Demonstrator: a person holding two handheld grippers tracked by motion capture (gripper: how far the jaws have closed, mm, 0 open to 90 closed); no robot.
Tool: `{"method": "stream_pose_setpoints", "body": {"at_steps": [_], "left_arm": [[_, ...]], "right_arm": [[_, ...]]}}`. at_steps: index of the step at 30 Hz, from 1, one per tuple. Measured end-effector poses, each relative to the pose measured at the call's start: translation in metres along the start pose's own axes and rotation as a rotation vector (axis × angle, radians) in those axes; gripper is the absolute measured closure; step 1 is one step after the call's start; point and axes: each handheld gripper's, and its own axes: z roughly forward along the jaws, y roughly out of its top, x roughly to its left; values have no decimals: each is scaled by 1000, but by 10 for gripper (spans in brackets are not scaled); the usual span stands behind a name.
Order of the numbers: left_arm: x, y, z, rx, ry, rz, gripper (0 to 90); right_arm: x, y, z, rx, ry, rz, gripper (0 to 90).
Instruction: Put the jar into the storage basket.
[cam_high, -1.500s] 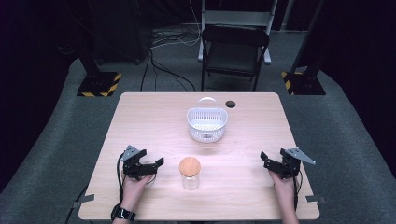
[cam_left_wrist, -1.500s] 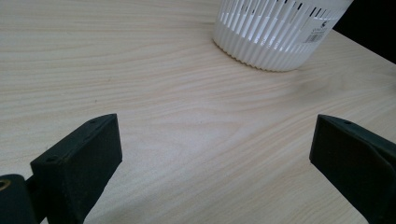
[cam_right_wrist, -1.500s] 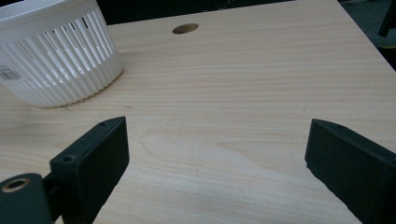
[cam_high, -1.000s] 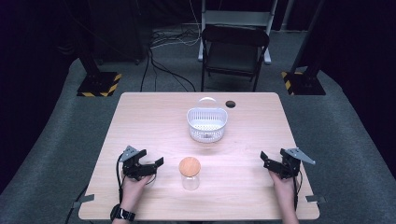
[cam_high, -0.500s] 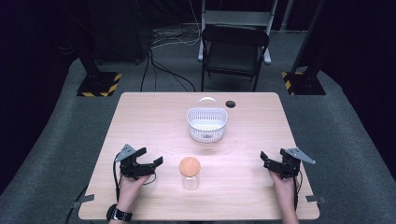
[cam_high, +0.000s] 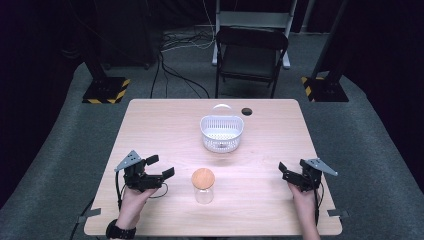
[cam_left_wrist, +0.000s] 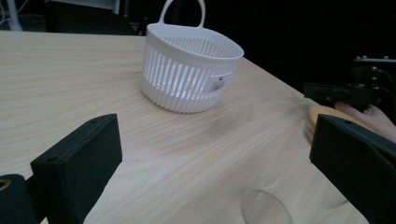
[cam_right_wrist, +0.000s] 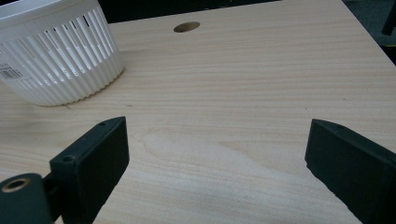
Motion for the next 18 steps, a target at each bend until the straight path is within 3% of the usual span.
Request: {"method": "stream_pose_setpoints", "body": {"at_steps": [9,18], "left_arm": [[-29,16,1,11,-105,52,24],[-46,22,6,19,-139,86,24]], "right_arm": [[0,0,1,5,2,0,55],[0,0,1,6,2,1,55]]}}
